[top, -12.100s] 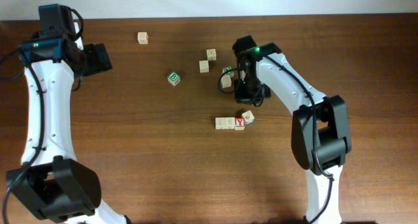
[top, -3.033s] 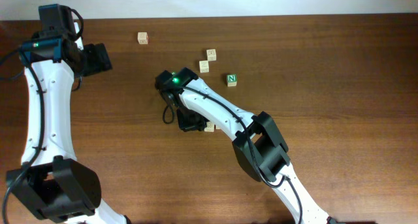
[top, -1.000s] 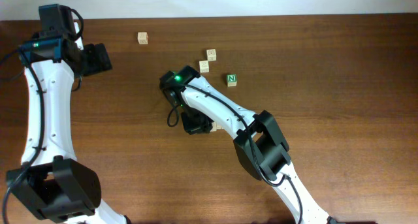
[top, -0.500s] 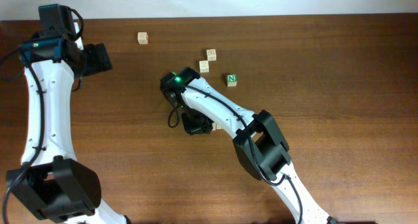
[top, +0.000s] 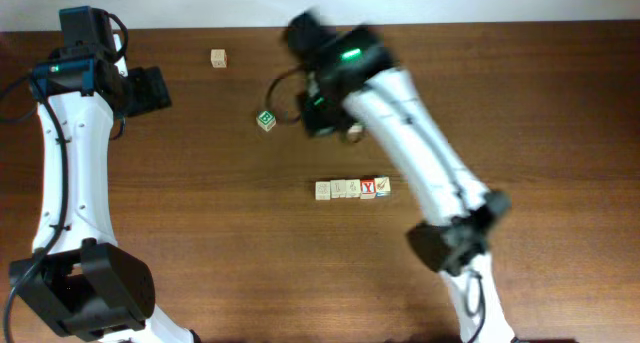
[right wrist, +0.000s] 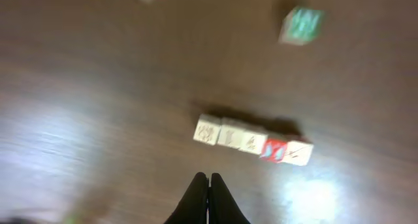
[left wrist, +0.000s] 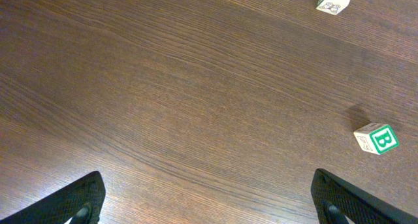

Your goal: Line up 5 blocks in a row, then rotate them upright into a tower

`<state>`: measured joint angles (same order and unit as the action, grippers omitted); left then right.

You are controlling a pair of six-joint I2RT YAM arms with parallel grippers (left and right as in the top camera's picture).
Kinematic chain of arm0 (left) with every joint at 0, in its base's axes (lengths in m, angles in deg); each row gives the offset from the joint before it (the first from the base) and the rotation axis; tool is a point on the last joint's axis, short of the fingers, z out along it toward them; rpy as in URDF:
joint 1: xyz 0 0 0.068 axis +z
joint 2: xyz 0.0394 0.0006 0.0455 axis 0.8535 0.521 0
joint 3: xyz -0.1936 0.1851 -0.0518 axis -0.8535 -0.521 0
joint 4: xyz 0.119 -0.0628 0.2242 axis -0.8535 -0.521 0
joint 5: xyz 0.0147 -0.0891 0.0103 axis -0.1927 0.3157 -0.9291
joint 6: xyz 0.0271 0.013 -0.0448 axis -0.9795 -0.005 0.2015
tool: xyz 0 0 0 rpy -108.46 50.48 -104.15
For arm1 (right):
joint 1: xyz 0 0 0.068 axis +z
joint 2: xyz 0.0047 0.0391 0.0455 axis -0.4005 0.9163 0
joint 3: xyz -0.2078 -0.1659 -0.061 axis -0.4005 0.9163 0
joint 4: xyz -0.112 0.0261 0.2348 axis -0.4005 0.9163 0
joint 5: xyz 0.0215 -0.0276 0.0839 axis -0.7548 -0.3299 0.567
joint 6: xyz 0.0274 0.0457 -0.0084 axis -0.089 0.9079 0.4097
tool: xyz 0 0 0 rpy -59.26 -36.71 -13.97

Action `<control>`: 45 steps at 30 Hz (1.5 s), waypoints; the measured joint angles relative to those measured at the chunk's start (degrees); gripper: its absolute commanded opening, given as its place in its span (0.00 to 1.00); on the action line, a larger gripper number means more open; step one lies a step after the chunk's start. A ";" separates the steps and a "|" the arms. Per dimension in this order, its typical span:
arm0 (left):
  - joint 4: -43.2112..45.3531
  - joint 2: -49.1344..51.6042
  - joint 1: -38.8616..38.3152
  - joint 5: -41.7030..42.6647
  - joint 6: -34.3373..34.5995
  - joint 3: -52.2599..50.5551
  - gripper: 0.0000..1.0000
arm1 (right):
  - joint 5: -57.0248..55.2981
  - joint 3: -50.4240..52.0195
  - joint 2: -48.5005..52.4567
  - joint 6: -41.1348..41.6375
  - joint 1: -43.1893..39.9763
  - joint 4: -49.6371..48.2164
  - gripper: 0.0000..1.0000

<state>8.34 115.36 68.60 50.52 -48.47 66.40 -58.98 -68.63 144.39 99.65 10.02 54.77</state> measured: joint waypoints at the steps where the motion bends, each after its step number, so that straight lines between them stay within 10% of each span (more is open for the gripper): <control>1: 0.00 0.00 0.00 0.00 0.00 0.00 0.99 | 2.51 -0.79 -3.43 -2.12 -3.15 -0.02 0.04; 8: 0.09 0.00 0.00 0.02 0.00 0.00 0.99 | 11.69 3.06 -19.21 -8.33 -15.69 -0.11 0.04; 15: -2.93 0.00 0.11 6.45 0.22 0.00 0.99 | 13.57 29.57 -42.03 -12.61 -28.87 -0.52 0.04; 18: -3.30 0.00 0.09 11.08 0.39 0.00 0.75 | 14.34 42.01 -44.35 -14.56 -33.20 -4.44 0.04; 22: -4.09 0.00 -0.11 14.27 5.27 0.00 0.00 | 16.96 59.84 -40.92 -16.00 -35.56 -17.90 0.04; 29: 0.76 0.00 -7.17 15.65 10.71 -5.38 0.00 | 19.74 76.67 -35.95 -16.41 -35.74 -34.97 0.04; 45: 8.48 1.46 -13.14 14.80 14.10 -14.32 0.00 | 24.02 78.16 -18.18 -14.99 -26.67 -46.82 0.04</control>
<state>16.82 116.82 55.46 65.31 -34.38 52.08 -34.96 9.53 126.20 84.65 -16.65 7.95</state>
